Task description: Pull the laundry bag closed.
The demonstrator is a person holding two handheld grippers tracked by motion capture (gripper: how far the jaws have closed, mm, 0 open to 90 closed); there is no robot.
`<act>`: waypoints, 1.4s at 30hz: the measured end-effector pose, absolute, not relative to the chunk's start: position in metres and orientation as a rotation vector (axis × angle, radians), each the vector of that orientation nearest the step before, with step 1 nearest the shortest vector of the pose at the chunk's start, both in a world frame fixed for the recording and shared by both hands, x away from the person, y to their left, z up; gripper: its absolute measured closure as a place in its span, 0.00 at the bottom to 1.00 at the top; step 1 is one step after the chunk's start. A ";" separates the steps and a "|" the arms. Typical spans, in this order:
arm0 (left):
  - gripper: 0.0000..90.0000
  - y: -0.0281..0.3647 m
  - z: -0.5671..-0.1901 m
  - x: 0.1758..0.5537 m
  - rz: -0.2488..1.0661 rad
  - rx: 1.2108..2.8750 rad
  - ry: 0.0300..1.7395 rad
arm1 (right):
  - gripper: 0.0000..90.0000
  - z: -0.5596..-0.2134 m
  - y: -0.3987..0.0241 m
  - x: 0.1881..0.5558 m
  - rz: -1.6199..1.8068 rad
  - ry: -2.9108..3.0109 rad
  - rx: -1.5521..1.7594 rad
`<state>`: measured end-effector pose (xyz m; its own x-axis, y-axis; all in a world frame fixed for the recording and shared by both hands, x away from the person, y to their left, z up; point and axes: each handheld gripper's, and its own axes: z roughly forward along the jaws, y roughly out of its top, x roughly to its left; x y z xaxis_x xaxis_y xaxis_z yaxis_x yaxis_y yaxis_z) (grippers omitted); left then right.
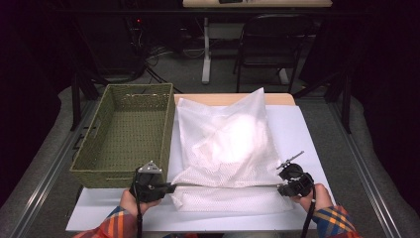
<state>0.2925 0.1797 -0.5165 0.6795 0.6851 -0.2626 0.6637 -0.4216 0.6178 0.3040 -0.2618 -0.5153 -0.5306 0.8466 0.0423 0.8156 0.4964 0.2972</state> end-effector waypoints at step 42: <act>0.52 0.179 -0.516 0.286 -0.023 2.293 0.958 | 0.64 -0.513 -0.266 0.301 0.404 2.626 1.425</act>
